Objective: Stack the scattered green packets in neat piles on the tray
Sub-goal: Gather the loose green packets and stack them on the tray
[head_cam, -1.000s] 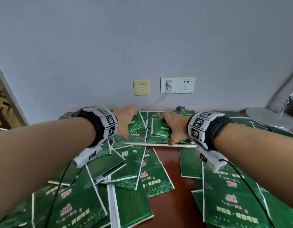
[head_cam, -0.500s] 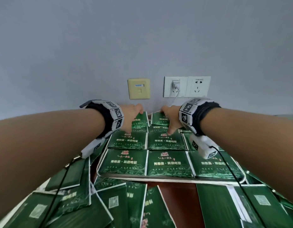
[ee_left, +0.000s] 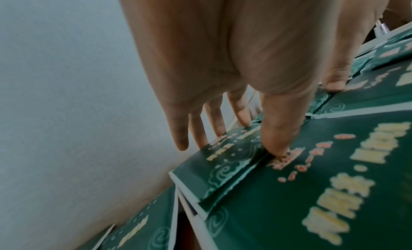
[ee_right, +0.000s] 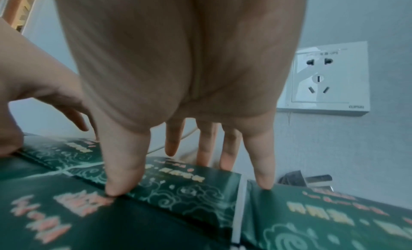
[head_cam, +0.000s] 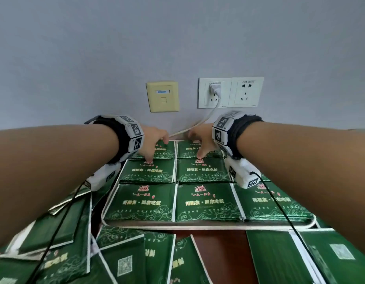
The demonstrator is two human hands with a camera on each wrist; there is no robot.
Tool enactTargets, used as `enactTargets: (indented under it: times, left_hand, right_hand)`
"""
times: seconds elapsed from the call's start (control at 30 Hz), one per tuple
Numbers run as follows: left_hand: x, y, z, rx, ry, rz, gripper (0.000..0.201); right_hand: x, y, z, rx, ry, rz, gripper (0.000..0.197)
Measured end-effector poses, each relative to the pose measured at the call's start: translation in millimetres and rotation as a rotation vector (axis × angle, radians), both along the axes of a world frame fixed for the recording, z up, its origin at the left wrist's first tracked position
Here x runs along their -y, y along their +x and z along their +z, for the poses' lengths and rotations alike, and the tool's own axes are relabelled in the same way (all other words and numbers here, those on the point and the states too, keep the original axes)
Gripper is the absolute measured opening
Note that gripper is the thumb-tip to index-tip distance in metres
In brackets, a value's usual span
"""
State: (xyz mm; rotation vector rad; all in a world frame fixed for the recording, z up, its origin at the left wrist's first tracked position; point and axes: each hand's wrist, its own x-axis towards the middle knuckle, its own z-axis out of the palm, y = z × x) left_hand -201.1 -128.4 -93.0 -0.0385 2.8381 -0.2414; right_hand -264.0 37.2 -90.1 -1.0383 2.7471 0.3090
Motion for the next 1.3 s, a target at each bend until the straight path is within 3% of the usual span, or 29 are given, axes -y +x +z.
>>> enactTargets:
  times: [0.13, 0.53, 0.93, 1.23, 1.3]
  left_hand:
    - [2.5, 0.4, -3.6, -0.039, 0.015, -0.008, 0.06]
    - [-2.6, 23.1, 8.6, -0.094, 0.038, -0.047, 0.055]
    - [-46.9, 161.9, 47.8, -0.023, -0.015, -0.088, 0.063]
    - [-85.2, 268.5, 20.6, 0.085, 0.034, -0.105, 0.069]
    - [-90.3, 282.0, 8.4, 0.09, 0.049, -0.094, 0.071]
  right_hand:
    - [-3.1, 1.9, -5.4, -0.018, 0.007, 0.034, 0.059]
    - [-9.9, 20.8, 3.2, -0.007, -0.115, 0.049, 0.05]
    - [-29.5, 155.1, 51.7, -0.05, 0.112, 0.175, 0.062]
    - [-45.3, 259.6, 0.2, 0.066, 0.233, 0.194, 0.07]
    - [-53.9, 272.3, -10.7, 0.082, 0.213, 0.154, 0.087]
